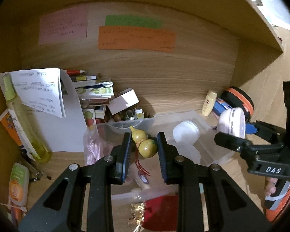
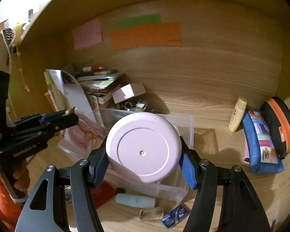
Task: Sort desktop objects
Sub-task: 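Lift the pink jar and gourd ornament and carry both over the clear box, then lower the pink jar and gourd into the box and open both grippers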
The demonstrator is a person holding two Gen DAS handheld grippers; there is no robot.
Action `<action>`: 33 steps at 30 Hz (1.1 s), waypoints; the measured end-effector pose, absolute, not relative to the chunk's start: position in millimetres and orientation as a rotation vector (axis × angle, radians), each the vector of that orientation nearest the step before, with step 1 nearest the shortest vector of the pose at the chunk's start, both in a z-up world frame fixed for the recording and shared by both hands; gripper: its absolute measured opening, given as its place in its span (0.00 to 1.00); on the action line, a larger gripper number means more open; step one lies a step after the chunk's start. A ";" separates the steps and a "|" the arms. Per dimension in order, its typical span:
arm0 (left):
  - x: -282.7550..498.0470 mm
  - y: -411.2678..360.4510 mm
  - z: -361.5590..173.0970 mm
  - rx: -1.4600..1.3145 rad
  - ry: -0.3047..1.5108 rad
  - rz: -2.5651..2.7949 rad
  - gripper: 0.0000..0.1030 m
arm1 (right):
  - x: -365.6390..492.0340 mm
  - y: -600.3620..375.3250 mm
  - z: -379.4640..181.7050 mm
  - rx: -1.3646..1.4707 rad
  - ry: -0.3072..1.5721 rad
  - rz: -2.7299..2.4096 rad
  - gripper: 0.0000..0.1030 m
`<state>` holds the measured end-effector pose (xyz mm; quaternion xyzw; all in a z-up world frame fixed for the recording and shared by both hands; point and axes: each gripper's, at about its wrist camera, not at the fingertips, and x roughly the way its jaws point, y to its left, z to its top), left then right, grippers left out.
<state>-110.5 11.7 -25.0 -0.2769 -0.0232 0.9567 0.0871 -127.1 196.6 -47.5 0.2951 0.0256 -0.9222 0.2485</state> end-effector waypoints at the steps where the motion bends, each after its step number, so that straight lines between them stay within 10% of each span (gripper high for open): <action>1: -113.9 11.4 -26.0 -0.835 -0.076 2.842 0.25 | -130.3 196.7 -49.3 0.813 0.067 -2.511 0.59; 33: -128.3 14.0 -70.4 -0.989 0.000 2.849 0.29 | -160.9 182.9 -99.6 0.960 0.145 -2.537 0.60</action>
